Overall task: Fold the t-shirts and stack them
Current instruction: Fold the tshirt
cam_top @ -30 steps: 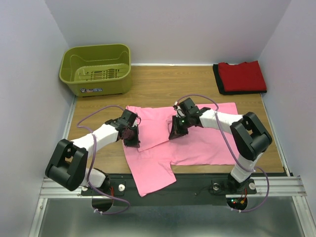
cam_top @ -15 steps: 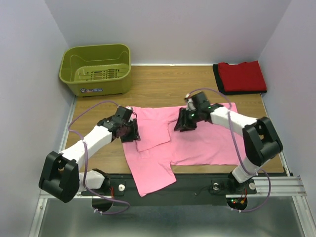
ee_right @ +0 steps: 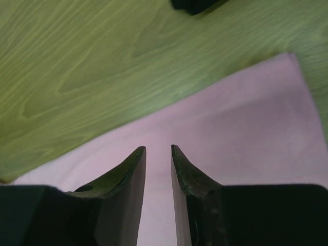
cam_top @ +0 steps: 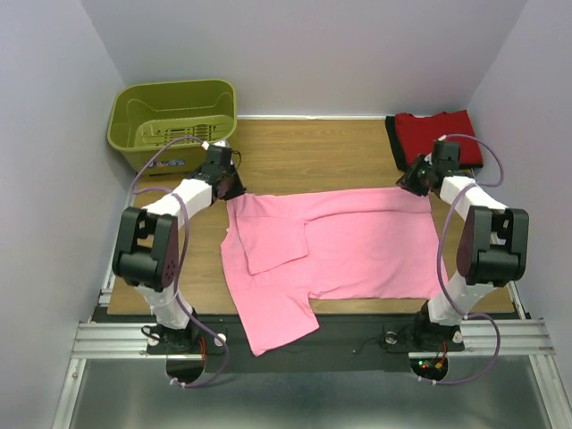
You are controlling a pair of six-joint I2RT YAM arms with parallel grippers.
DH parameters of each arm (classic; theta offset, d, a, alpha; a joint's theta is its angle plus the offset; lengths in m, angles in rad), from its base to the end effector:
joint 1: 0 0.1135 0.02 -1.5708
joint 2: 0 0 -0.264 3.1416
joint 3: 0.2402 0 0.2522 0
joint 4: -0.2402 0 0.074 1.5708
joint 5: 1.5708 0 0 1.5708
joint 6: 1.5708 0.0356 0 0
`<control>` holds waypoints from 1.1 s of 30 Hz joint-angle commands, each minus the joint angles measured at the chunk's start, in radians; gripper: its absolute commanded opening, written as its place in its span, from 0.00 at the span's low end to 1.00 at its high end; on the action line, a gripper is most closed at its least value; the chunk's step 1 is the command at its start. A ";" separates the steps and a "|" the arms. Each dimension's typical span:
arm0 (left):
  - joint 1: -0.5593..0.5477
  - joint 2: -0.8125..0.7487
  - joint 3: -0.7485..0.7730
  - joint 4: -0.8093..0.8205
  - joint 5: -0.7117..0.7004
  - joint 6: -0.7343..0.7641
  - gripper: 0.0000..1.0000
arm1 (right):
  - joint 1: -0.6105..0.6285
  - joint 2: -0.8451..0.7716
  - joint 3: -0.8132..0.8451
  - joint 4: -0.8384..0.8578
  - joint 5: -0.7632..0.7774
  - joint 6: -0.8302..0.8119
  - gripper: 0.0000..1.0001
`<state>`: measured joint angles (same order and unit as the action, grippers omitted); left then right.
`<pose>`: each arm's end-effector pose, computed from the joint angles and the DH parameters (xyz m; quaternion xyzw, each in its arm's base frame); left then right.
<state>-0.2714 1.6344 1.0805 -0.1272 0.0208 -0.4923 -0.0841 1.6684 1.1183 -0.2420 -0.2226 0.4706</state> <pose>0.3484 -0.0977 0.2301 -0.0950 0.8976 -0.1691 0.3958 0.3617 -0.0226 0.2219 0.2112 0.8958 0.1733 0.3505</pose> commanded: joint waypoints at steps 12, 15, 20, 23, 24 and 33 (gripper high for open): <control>0.101 0.192 -0.008 0.123 -0.079 -0.052 0.12 | -0.215 0.263 -0.011 0.233 0.026 0.111 0.28; 0.112 0.186 -0.051 0.121 -0.085 -0.072 0.11 | -0.250 0.277 -0.031 0.265 0.037 0.120 0.27; 0.143 0.157 -0.111 0.161 -0.101 -0.109 0.09 | -0.298 0.266 -0.066 0.267 0.064 0.155 0.23; 0.150 0.139 -0.120 0.173 -0.110 -0.106 0.09 | -0.306 0.246 -0.072 0.267 0.068 0.158 0.23; 0.150 0.128 -0.122 0.182 -0.108 -0.101 0.10 | -0.306 0.241 -0.066 0.267 0.042 0.142 0.24; 0.107 -0.057 -0.060 0.205 -0.061 -0.092 0.42 | -0.292 0.165 -0.029 0.264 -0.089 0.091 0.28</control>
<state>-0.1452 1.7077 0.9813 0.0742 -0.0330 -0.5884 -0.3637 1.8984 1.0763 0.0338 -0.2848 0.6033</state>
